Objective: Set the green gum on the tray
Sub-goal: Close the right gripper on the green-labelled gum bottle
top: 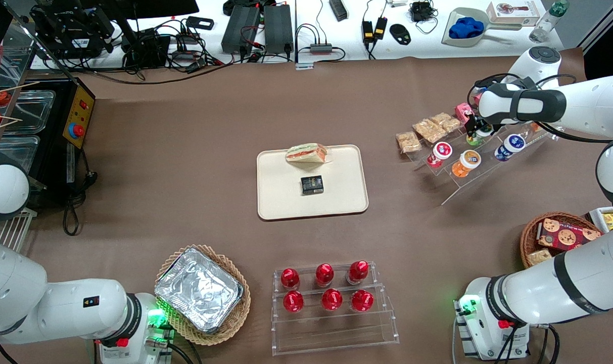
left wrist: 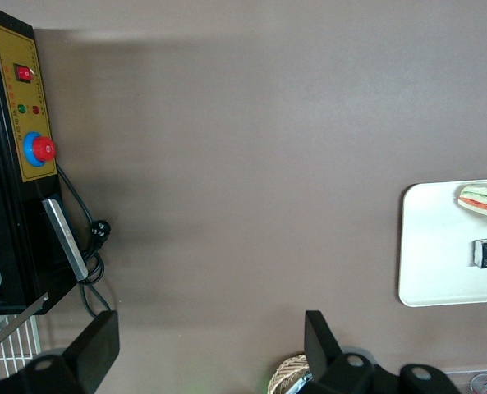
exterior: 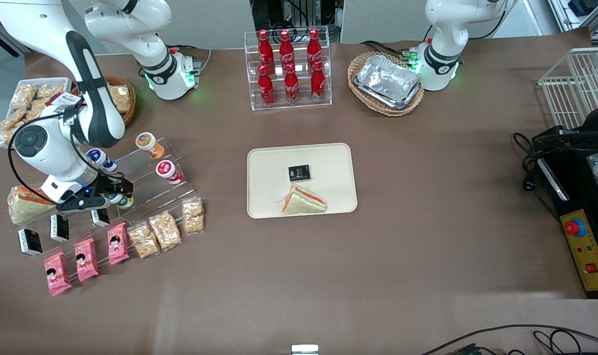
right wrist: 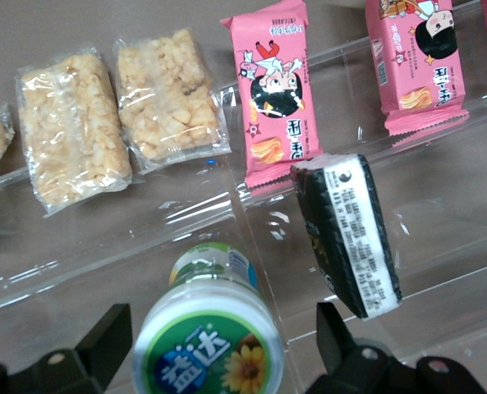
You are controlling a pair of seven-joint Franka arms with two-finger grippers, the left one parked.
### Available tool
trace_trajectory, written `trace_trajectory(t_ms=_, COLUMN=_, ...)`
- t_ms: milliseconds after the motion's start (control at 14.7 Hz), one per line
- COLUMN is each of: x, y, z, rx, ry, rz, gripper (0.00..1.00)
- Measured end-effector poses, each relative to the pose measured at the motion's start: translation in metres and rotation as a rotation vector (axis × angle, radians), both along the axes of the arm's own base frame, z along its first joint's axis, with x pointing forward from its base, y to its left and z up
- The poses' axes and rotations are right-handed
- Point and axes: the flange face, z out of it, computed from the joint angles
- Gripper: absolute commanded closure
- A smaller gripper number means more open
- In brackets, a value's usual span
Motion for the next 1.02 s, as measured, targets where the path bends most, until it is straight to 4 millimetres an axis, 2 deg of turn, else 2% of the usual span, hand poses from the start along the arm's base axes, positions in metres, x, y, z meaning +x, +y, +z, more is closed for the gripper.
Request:
trace_trajectory(t_ms=204, x=0.000, y=0.000, z=0.002, rx=0.001, ry=-0.005, rz=0.000, gripper=0.06)
trace_trajectory(t_ms=340, x=0.000, y=0.001, z=0.005, rx=0.003, ry=-0.007, rz=0.000, gripper=0.21)
trace_trajectory(t_ms=475, x=-0.001, y=0.001, z=0.009, rx=0.006, ry=-0.006, rz=0.000, gripper=0.51)
trace_trajectory(t_ms=611, x=-0.002, y=0.001, z=0.012, rx=0.009, ry=0.000, rz=0.004, gripper=0.70)
trace_trajectory(t_ms=747, x=-0.002, y=0.001, z=0.012, rx=0.010, ry=0.003, rz=0.017, gripper=0.95)
trace_trajectory(t_ms=815, x=-0.002, y=0.001, z=0.012, rx=0.010, ry=0.003, rz=0.019, gripper=1.00)
trace_trajectory(t_ms=1019, x=-0.002, y=0.001, z=0.013, rx=0.010, ry=0.003, rz=0.025, gripper=1.00)
